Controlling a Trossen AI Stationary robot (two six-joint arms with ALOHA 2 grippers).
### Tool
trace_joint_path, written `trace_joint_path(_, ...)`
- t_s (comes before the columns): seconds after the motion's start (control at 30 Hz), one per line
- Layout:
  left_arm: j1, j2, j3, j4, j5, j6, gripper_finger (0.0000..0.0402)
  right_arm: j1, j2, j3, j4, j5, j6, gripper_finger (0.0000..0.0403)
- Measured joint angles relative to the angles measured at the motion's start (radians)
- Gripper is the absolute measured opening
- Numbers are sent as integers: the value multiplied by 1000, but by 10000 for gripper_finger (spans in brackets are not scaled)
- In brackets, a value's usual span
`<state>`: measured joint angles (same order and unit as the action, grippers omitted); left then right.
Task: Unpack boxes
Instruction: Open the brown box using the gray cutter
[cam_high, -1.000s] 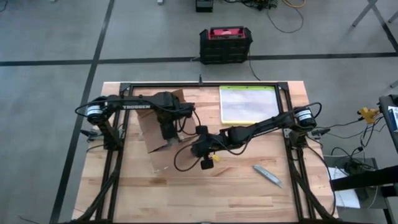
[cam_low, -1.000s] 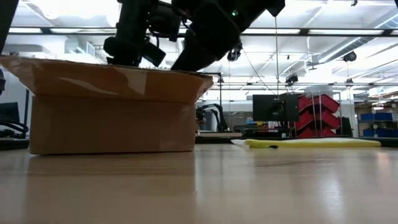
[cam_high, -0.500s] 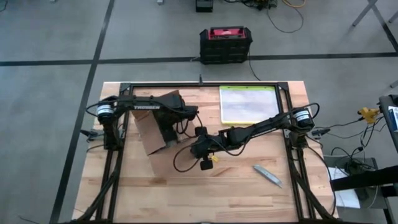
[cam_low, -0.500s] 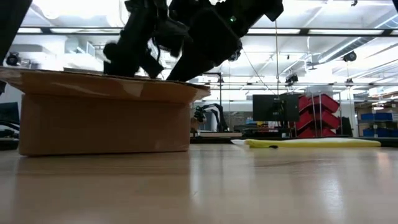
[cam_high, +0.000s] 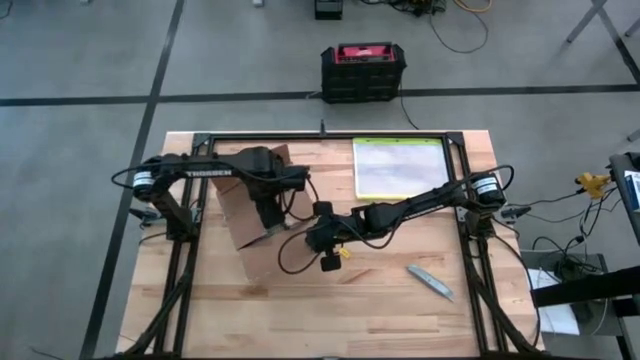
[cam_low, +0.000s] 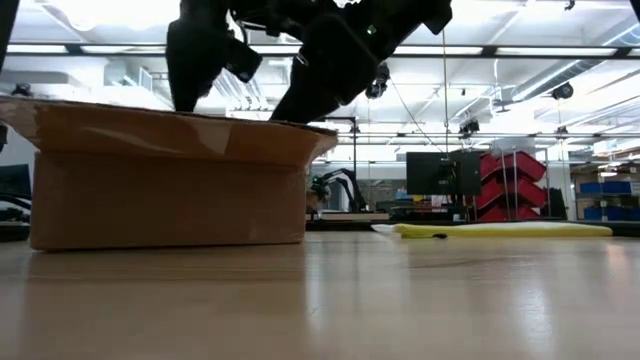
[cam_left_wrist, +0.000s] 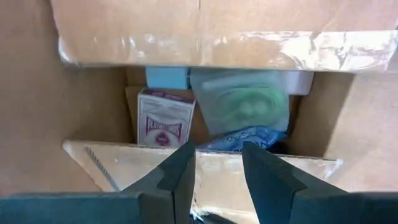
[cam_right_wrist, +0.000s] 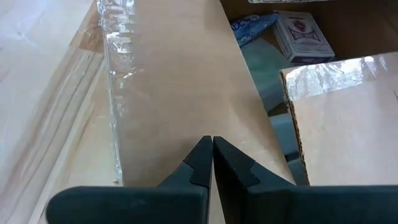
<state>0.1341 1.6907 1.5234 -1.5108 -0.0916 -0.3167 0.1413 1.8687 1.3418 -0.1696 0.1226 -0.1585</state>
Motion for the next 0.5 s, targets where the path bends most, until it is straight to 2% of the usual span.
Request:
trace_joint_path(0.17, -2, 39, -1, 35, 4, 48, 118, 0, 0, 4, 0, 0, 0, 0)
trace_joint_path(0.3, -25, 50, -1, 35, -74, 135, 118, 0, 0, 4, -5, 0, 0, 0)
trace_joint_path(0.5, -54, 52, -17, 68, -50, 293, 118, 2, 0, 4, -11, -3, -29, 0)
